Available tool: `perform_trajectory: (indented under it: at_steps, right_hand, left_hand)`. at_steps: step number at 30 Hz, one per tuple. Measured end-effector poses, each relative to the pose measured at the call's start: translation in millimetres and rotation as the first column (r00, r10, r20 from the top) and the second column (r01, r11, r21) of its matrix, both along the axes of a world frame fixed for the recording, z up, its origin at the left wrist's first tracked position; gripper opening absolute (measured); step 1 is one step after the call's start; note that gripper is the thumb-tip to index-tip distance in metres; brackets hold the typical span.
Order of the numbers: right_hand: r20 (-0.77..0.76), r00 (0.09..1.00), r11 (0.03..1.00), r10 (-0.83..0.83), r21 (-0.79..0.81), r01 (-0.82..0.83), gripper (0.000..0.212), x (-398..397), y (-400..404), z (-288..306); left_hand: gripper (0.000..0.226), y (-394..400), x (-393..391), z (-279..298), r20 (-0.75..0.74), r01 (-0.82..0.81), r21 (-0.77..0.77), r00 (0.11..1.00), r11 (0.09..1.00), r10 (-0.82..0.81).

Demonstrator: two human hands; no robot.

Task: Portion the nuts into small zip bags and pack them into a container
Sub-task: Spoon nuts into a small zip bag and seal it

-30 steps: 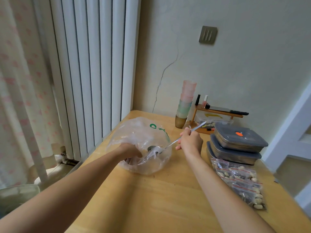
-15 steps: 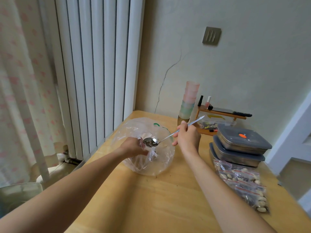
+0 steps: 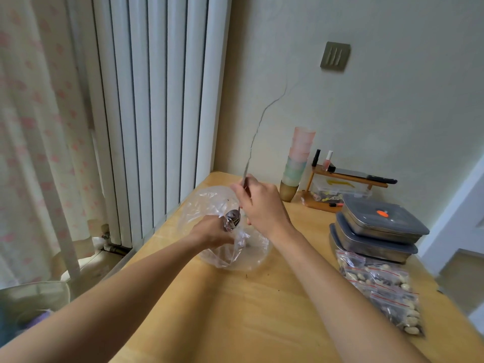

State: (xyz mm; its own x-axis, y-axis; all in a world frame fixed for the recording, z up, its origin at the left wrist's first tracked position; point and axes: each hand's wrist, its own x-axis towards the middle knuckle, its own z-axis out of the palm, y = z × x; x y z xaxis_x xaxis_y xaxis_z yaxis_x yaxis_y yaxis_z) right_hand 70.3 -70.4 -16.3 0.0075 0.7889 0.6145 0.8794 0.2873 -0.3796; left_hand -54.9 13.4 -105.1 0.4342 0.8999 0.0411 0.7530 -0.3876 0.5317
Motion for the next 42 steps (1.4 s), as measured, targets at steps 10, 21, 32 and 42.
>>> perform_trajectory:
  at_steps: [10,21,32,42]
  right_hand:
    - [0.198,0.979,0.996,0.051,0.065,-0.065,0.031,-3,2,-3]
    - [0.253,0.967,0.908,-0.031,0.411,-0.079,0.039,-3,1,-5]
    - [0.230,0.973,0.928,-0.031,0.368,-0.057,0.037,-3,-2,-5]
    - [-0.052,0.913,0.894,-0.404,0.188,0.407,0.037,20,-10,-25]
  left_hand:
    - [0.040,5,-4,-4,0.226,-0.038,-0.100,0.972,0.994,0.060]
    - [0.023,5,-4,-7,0.356,-0.114,-0.122,0.922,0.986,0.151]
    - [0.033,4,-7,-7,0.419,-0.080,-0.145,0.898,0.986,0.134]
    - [0.054,11,-6,-21,0.230,-0.056,-0.252,0.966,0.966,0.116]
